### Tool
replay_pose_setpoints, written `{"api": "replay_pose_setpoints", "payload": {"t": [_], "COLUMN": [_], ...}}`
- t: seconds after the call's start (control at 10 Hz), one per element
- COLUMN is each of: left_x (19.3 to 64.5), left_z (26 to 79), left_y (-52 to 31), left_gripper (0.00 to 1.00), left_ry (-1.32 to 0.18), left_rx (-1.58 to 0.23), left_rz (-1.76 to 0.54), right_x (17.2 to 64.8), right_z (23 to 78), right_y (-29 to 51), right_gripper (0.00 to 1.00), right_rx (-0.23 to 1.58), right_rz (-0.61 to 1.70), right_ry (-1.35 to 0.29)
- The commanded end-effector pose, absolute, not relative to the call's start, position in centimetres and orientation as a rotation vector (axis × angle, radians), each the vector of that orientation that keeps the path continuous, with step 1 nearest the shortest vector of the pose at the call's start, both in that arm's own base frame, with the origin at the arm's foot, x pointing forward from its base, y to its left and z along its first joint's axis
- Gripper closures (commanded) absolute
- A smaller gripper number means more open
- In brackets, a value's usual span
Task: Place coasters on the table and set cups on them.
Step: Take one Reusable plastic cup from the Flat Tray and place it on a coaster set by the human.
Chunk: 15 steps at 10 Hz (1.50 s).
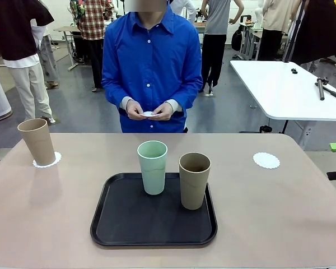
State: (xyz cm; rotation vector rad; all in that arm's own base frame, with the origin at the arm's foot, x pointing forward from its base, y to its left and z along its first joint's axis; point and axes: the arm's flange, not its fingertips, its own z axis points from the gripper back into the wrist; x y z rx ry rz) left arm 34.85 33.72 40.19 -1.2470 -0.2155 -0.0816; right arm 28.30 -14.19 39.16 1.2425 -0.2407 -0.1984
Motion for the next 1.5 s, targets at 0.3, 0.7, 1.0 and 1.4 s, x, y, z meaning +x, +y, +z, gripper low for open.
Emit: {"api": "replay_pose_setpoints", "payload": {"t": [0.3, 0.7, 1.0, 1.4], "left_x": [34.8, 34.8, 34.8, 34.8], "left_z": [40.3, 40.3, 40.3, 40.3], "left_y": [33.8, 33.8, 33.8, 33.8], "left_gripper": [0.00, 0.00, 0.00, 0.00], "left_ry": [-0.218, -0.218, -0.218, -0.218], "left_rx": [-1.243, -1.243, -1.243, -1.243], "left_rz": [-0.079, -0.079, -0.079, -0.079], "right_x": [32.0, 35.6, 35.3, 35.9], "right_z": [44.3, 49.8, 49.1, 45.8], "right_y": [-12.4, -4.6, 4.0, 9.6], "right_gripper": [0.00, 0.00, 0.00, 0.00], "right_rx": [1.041, 0.652, 0.407, 0.201], "right_rz": [-0.045, 0.742, 1.055, 1.147], "right_ry": [-0.292, -0.276, -0.067, -0.269]}}
